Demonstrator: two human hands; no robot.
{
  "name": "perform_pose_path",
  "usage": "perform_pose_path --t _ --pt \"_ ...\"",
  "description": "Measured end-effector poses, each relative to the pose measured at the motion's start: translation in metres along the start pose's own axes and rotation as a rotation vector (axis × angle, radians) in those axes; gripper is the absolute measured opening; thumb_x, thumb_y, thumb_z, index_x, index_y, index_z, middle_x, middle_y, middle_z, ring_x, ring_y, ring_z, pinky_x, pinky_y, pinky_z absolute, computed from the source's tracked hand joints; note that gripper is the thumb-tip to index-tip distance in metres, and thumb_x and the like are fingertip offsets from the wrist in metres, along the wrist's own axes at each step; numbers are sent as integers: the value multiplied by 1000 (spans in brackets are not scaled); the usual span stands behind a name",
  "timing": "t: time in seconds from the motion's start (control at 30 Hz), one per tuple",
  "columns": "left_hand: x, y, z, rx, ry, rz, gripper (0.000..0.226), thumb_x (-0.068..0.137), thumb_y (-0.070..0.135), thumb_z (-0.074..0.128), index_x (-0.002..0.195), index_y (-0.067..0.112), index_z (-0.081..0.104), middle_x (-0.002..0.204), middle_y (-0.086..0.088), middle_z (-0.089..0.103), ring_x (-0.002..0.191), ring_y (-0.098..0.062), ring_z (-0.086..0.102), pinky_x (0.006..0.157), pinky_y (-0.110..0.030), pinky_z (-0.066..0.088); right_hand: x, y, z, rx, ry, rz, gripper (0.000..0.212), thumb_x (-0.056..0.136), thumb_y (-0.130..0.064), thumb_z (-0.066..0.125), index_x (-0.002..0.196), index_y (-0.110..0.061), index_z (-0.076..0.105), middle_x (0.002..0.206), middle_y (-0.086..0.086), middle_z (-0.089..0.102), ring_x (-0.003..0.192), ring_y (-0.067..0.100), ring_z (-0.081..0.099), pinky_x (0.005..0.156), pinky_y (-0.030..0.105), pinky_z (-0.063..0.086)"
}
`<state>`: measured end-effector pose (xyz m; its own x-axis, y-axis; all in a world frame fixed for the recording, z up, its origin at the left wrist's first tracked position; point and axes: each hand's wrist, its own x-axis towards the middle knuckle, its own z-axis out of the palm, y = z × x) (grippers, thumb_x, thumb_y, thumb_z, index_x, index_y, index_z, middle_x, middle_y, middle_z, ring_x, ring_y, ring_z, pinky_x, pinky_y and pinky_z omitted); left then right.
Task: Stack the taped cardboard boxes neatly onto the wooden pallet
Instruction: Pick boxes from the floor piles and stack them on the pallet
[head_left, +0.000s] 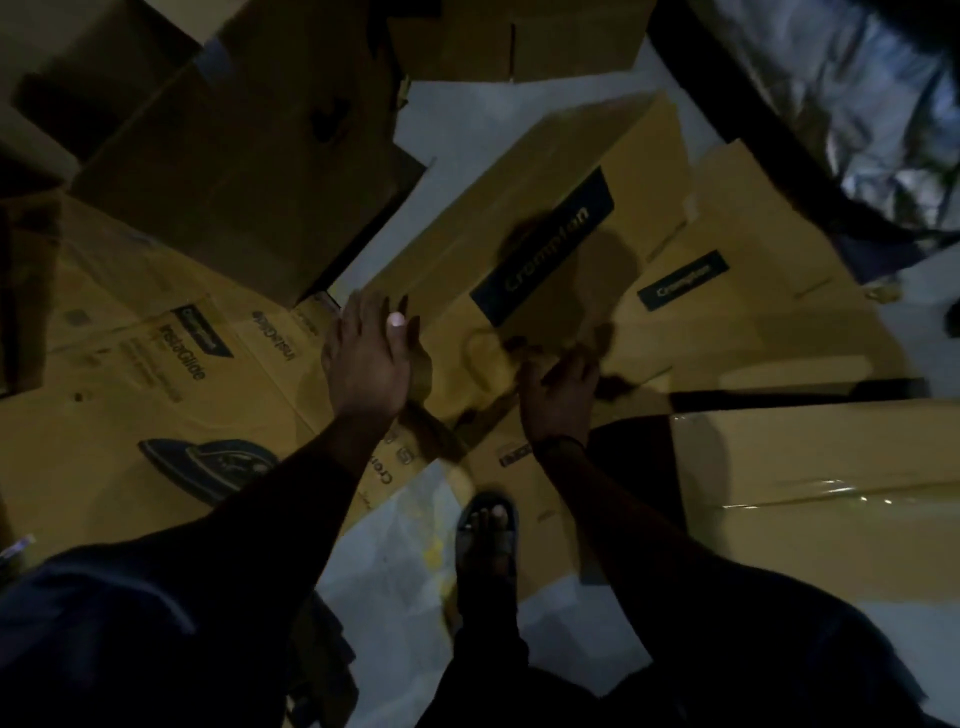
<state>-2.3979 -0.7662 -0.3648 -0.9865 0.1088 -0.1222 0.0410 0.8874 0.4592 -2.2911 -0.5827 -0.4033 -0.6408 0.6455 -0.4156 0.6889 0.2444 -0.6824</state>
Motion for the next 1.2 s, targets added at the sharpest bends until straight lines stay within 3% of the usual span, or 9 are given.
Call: perform_pose_path --t 0.13,0.2,0.3,0.43,0.53,0.7,0.8,0.9,1.2 --pt "-3 10 17 43 -86 -35 74 103 65 9 151 24 46 164 -11 35 149 -40 31 118 -61 28 10 -26 -9 105 64 47 81 98 -55 55 155 -6 26 159 18 23 138 39 37 104 46 40" --pt "0 9 16 55 -119 -43 66 105 61 16 152 24 44 165 -11 33 150 -40 30 118 -62 27 12 -28 -2 56 49 58 94 95 -56 61 160 -7 16 164 19 13 147 40 25 112 49 35" --pt "19 5 24 149 -230 -21 61 105 55 32 157 24 33 167 -11 28 151 -45 24 118 -64 25 18 -20 3 14 -25 204 101 90 -50 70 162 -17 8 167 18 2 147 45 24 110 53 36" --pt "56 9 51 102 -509 20 97 84 78 33 164 26 16 168 -12 25 150 -44 29 119 -59 30 28 17 3 -79 -12 477 99 90 -47 70 162 -35 3 167 15 -16 152 47 4 112 67 30" --pt "78 11 76 -6 -652 26 112 74 91 46 163 28 19 156 -14 46 138 -38 49 111 -55 44 34 42 10 2 -44 455 98 88 -47 72 162 -38 8 166 17 -13 149 47 17 111 59 38" --pt "77 38 74 36 -694 88 102 83 66 75 162 40 16 154 -12 22 136 -43 44 108 -46 42 24 54 16 35 13 343 102 78 -62 74 160 -44 15 163 20 6 141 49 30 110 55 41" --pt "54 43 43 86 -685 133 114 66 78 79 158 51 17 149 -7 24 126 -42 54 101 -47 51 5 42 0 -54 37 278 98 74 -67 73 156 -47 21 165 8 -1 144 43 23 112 60 34" --pt "27 54 7 147 -614 162 119 58 85 78 156 51 20 144 -9 27 122 -44 55 100 -51 52 -11 12 -42 -136 -11 277 101 73 -75 69 156 -46 19 167 12 1 147 45 19 115 62 27" --pt "-74 148 -157 107 -578 125 126 44 97 69 155 54 28 128 4 26 117 -30 53 95 -49 55 -142 -81 -201 -179 -15 307 99 67 -87 61 151 -47 29 161 6 19 142 38 29 112 53 40"
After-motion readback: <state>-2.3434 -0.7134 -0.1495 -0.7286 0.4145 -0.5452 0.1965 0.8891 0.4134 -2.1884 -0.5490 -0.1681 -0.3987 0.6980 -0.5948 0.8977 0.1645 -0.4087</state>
